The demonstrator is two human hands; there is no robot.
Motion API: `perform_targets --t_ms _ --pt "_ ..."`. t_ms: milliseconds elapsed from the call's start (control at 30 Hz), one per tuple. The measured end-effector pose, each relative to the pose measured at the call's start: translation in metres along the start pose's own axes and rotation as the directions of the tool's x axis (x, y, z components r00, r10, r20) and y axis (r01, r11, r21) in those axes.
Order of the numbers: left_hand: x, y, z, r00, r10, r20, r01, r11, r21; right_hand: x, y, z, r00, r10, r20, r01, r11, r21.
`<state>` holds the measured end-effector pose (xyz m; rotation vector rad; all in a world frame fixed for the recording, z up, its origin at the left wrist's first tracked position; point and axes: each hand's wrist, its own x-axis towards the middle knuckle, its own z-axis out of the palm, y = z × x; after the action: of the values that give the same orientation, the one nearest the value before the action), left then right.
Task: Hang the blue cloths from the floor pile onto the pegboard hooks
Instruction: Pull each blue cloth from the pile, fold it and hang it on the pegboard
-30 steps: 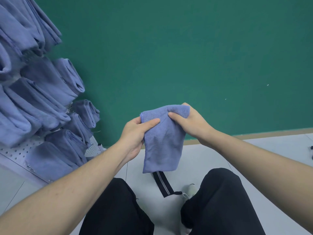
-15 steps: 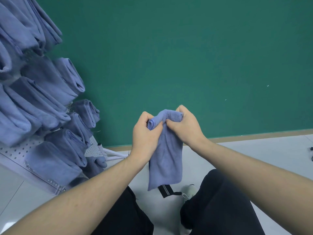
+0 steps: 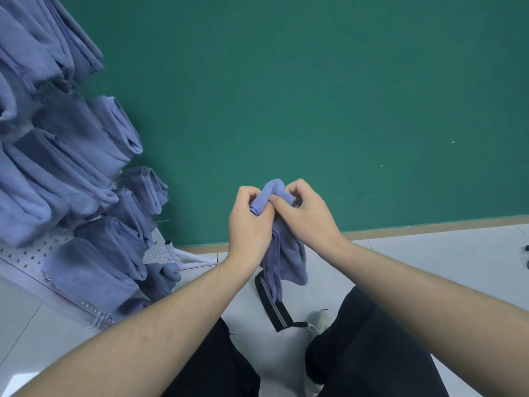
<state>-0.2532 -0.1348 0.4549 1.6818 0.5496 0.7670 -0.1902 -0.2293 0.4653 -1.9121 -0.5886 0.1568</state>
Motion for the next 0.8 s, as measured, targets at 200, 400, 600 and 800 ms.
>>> perform_targets --t_ms 200,400,600,800 --pt "0.002 -0.006 -0.007 0.993 -0.105 0.060 0.111 0.988 -0.106 -0.002 -0.012 -0.013 0.954 0.179 0.240 -0.244 0.929 0.279" --pt "0.000 -0.009 -0.010 0.990 -0.125 0.071 0.135 0.976 -0.169 -0.008 -0.011 -0.012 0.939 0.119 0.324 -0.227 0.920 0.318" --pt "0.005 -0.009 -0.017 0.971 -0.146 0.189 0.187 0.957 -0.223 -0.002 -0.013 -0.019 0.898 0.083 0.431 -0.266 0.885 0.383" --pt "0.016 -0.011 -0.022 0.962 -0.202 0.184 0.243 0.941 -0.237 0.006 -0.002 -0.023 0.969 0.050 0.241 -0.151 0.894 0.422"
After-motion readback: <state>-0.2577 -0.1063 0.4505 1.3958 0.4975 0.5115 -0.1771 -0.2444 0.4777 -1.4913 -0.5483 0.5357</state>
